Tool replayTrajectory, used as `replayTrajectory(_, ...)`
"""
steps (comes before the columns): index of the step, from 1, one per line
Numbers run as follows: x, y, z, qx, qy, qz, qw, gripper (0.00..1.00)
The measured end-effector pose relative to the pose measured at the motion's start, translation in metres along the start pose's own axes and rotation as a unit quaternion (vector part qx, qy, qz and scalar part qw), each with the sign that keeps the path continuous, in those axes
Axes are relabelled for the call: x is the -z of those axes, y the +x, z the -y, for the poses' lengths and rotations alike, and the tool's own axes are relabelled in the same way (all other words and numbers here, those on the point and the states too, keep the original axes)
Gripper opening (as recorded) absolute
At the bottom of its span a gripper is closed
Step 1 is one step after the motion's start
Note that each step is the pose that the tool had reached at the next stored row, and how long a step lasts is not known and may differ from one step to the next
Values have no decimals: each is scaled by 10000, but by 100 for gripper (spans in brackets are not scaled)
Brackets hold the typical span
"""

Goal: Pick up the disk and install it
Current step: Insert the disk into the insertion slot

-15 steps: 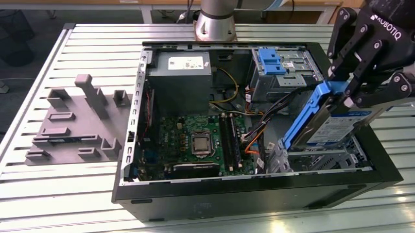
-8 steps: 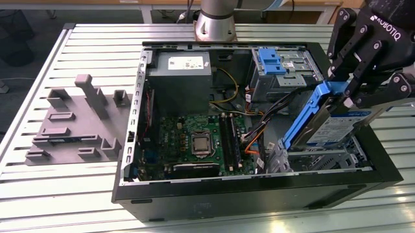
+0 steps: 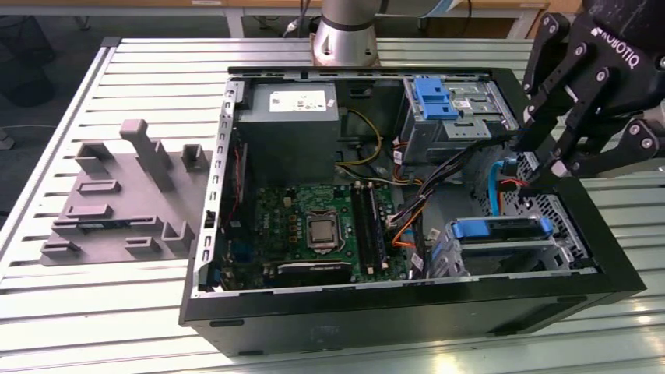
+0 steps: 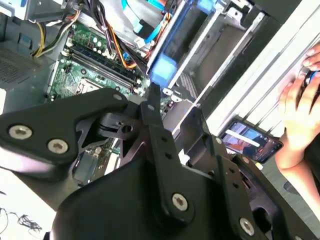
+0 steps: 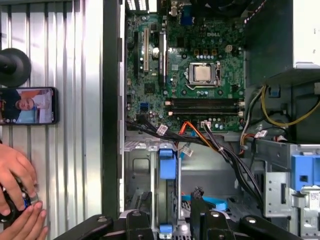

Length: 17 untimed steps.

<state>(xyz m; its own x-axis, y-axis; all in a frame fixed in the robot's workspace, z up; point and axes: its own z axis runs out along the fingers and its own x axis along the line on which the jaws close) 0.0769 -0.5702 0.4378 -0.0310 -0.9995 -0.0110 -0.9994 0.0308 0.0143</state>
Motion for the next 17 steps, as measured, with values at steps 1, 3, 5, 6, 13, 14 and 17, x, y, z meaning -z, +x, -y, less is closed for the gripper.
replayTrajectory(1, -15, 0, 1, 0, 0, -4, 10000, 44)
replayTrajectory(3, -52, 1, 1, 0, 0, -4, 10000, 44)
replayTrajectory(5, -88, 1, 2, 0, 0, -3, 10000, 44)
replayTrajectory(6, -106, 1, 2, 0, 0, -4, 10000, 42)
replayTrajectory(13, -233, 3, 4, 0, 0, -4, 10000, 18)
replayTrajectory(14, -243, 3, 4, 0, 0, -4, 10000, 12)
replayTrajectory(17, -247, 3, 4, 0, 0, -5, 10000, 11)
